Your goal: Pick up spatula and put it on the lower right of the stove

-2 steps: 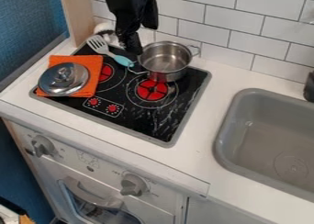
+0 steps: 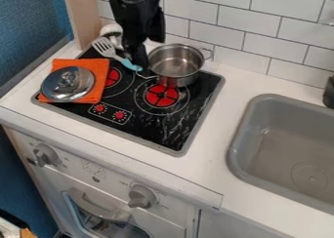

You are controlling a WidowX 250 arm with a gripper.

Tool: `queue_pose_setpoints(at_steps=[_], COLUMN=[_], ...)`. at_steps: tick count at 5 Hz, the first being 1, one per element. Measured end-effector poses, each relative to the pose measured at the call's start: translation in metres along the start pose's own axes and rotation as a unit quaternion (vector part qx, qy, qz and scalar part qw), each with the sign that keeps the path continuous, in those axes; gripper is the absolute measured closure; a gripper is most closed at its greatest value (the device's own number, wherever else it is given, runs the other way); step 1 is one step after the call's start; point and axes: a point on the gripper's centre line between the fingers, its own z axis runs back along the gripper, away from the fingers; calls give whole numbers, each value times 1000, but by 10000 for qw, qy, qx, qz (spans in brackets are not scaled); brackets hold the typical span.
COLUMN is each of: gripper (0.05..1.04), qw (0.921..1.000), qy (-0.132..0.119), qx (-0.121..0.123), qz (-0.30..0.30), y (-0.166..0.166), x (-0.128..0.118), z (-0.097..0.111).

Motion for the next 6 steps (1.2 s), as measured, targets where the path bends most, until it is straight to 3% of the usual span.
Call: queue_pose_setpoints(at_steps=[1, 2, 3, 4, 6], gripper=[83, 83, 83, 83, 83], qw=[9997, 9990, 9979, 9980, 9980], qy=[-141, -294, -426, -441, -60], qx=[151, 87, 298, 363, 634], qz=[139, 311, 378, 271, 1], y=[-5, -15, -15, -19, -12], x=[19, 38, 58, 63, 53], z=[-8, -8, -29, -44, -82])
